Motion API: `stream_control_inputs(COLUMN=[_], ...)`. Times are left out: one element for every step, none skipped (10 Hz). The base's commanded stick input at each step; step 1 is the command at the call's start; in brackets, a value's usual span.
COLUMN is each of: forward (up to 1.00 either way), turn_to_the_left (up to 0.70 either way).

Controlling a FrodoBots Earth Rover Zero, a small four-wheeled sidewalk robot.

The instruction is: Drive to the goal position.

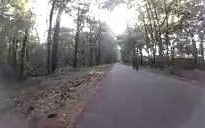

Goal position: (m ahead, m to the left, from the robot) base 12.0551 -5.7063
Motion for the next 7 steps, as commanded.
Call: stream_control_inputs(forward=[0.7, 0.7, 0.7, 0.7, 0.7, 0.7, 0.7], turn_to_the_left=[-0.28, -0.2, -0.06, -0.01, -0.01, -0.01, -0.01])
